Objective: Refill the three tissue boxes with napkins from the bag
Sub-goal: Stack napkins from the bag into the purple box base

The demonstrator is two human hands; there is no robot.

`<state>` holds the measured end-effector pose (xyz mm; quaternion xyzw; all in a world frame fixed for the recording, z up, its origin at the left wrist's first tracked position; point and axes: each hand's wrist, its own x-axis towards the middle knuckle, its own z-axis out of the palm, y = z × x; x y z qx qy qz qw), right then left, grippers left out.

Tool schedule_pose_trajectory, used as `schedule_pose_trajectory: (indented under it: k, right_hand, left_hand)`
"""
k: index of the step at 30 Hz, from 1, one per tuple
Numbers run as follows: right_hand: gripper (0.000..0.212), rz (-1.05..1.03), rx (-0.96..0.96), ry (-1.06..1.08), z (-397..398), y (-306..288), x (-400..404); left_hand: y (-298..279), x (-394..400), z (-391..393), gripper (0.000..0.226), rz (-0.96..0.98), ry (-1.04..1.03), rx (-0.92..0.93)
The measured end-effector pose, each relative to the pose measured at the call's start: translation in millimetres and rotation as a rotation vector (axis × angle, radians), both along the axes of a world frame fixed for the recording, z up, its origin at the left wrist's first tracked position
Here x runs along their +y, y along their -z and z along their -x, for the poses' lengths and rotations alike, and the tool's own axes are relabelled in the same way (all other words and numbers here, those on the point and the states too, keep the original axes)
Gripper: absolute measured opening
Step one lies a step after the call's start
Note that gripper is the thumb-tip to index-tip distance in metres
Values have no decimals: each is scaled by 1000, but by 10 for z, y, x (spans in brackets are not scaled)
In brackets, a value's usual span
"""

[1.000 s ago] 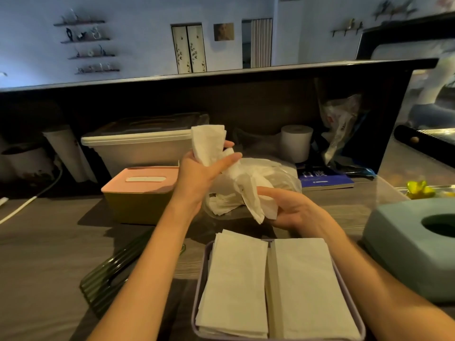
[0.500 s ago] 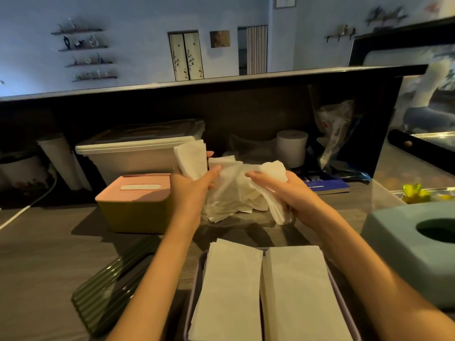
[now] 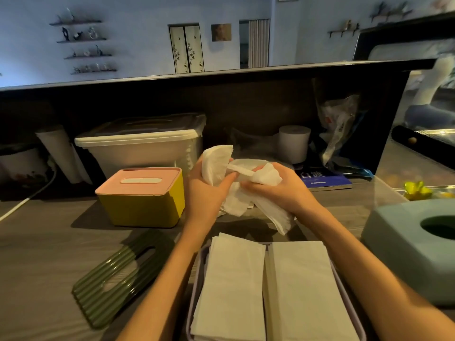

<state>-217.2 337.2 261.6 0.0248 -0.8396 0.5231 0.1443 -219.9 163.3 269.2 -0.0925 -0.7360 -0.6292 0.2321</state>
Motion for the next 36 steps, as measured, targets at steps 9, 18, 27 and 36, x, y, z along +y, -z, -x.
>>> schedule_pose_trajectory:
  k: [9,18,27,36]
  right_hand:
    - [24,159,118,-32,27,-34,175]
    - [20,-136,235,20,-27,-51,51]
    - [26,194,30,-125,-67,-156,188]
    - [30,97,-139,-170,-87,-185,152]
  left_hand:
    - [24,-92,62,53,-252,13,-201]
    - [38,-24,22,60,-87,88,-176]
    - [145,-87,32,47,9,140,-426]
    - [-56,12,-109,50,-398,412,-790]
